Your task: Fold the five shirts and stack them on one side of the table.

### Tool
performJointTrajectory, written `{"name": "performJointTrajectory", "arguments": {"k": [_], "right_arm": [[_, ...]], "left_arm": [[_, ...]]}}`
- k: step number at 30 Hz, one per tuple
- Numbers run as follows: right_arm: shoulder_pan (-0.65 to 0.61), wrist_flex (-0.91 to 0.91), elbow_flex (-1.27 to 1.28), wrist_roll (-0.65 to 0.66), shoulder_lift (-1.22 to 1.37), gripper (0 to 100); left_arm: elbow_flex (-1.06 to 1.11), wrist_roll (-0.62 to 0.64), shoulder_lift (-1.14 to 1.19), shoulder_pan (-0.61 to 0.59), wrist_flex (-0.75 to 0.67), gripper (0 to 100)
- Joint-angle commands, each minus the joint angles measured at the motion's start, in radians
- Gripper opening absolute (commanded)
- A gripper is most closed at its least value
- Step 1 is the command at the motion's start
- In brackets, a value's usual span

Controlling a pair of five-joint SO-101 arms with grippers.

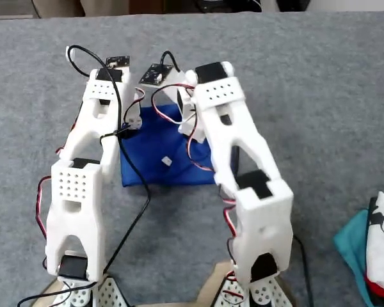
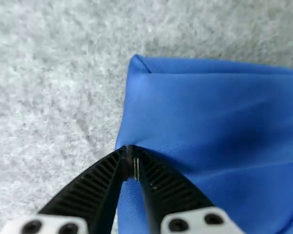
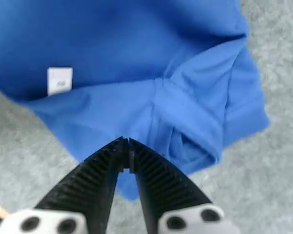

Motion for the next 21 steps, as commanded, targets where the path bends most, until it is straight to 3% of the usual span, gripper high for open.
{"name": "performJointTrajectory", "arguments": {"k": [1, 21], "right_arm": [[-0.013, 0.003, -0.124, -0.012, 0.082, 0.5], [0.182, 0.003, -0.865, 0.028, 0.515, 0.6]], "left_arm": [[0.005, -0.005, -0.025, -0.034, -0.023, 2], [0.029, -0.005, -0.024, -0.023, -0.046, 2]]}}
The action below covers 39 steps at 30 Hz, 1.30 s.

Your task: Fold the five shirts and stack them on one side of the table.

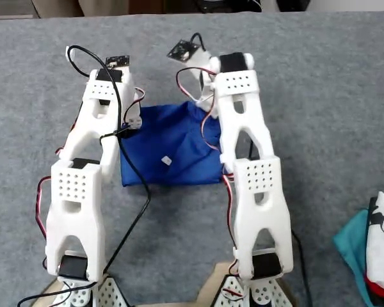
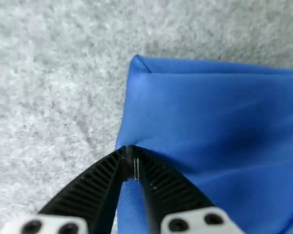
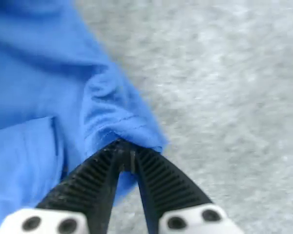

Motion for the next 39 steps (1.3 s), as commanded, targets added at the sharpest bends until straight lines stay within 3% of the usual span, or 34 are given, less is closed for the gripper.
{"name": "performJointTrajectory", "arguments": {"k": [1, 8, 15, 25, 39], "right_arm": [[0.012, -0.002, -0.174, 0.011, 0.024, 0.8], [0.016, -0.017, -0.39, 0.009, 0.101, 0.9], [0.01, 0.158, -0.486, 0.006, 0.051, 0.6], [-0.185, 0.17, -0.24, 0.003, -0.101, 0.5], [-0.137, 0.072, 0.136, 0.005, -0.136, 0.9]], "left_arm": [[0.011, -0.006, -0.018, -0.015, -0.026, 2], [0.012, -0.006, -0.018, -0.003, -0.025, 2], [0.012, -0.006, -0.018, -0.002, -0.025, 2], [0.012, -0.005, -0.018, -0.015, -0.026, 2], [0.002, 0.061, -0.028, -0.078, -0.046, 2]]}}
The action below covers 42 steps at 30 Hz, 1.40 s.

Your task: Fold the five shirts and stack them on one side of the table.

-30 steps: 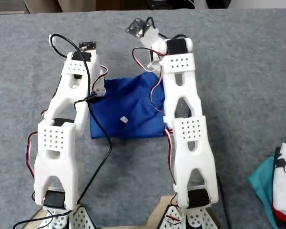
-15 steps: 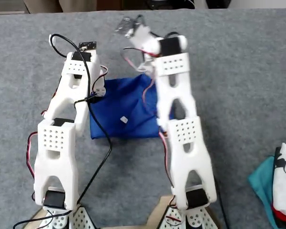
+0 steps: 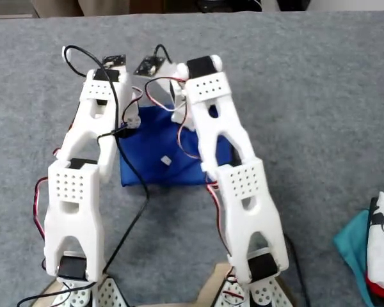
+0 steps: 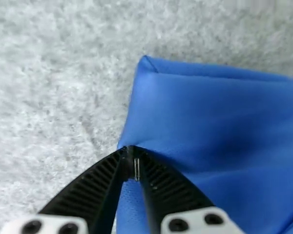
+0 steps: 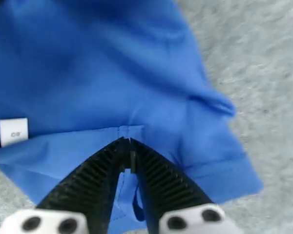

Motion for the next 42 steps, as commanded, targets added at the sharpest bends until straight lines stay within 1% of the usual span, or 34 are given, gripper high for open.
{"name": "performJointTrajectory", "arguments": {"k": [1, 4, 7, 15, 22, 33, 37, 42], "right_arm": [[0.035, -0.086, 0.062, 0.0, -0.085, 0.9], [0.056, -0.164, 0.142, -0.029, -0.07, 0.8], [0.067, -0.169, 0.171, -0.029, -0.053, 0.6], [0.101, 0.032, 0.148, -0.021, -0.067, 0.5], [0.125, 0.04, 0.282, -0.023, -0.193, 0.5], [0.142, 0.012, 0.797, -0.02, -0.476, 0.5], [0.179, 0.003, 0.969, 0.012, -0.608, 0.5], [0.232, -0.051, 1.158, 0.038, -0.782, 0.5]], "left_arm": [[-0.011, 0.025, -0.022, -0.055, -0.031, 2], [-0.011, 0.025, -0.022, -0.054, -0.031, 2], [-0.011, 0.025, -0.021, -0.054, -0.031, 2], [-0.011, 0.023, -0.018, -0.052, -0.04, 2], [-0.011, 0.02, -0.015, -0.052, -0.038, 2], [-0.011, 0.02, -0.015, -0.051, -0.038, 2], [-0.009, 0.02, -0.015, -0.043, -0.038, 2], [-0.005, 0.02, -0.015, -0.032, -0.038, 2]]}}
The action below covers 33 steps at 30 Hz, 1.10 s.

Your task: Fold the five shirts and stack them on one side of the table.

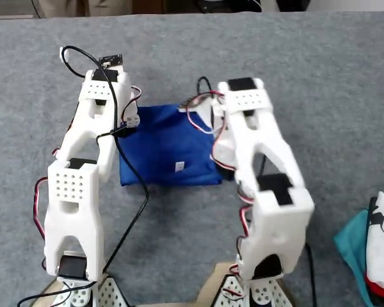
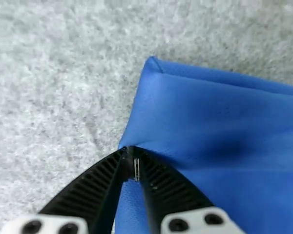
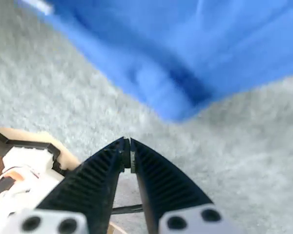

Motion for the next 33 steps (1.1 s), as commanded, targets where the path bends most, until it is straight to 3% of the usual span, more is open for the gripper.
{"name": "performJointTrajectory", "arguments": {"k": [1, 10, 23, 33], "right_arm": [[0.033, -0.044, 0.094, 0.023, -0.171, 0.5], [-0.061, -0.23, 0.044, 0.021, -0.2, 0.5], [-0.101, -0.227, -0.285, -0.048, 0.084, 0.5], [-0.119, -0.121, -0.3, -0.048, 0.211, 0.5]], "left_arm": [[-0.005, 0.002, -0.015, -0.029, -0.032, 2], [-0.005, 0.002, -0.015, -0.028, -0.031, 2], [-0.005, 0.002, -0.015, -0.028, -0.031, 2], [-0.009, 0.002, -0.015, -0.028, -0.031, 2]]}}
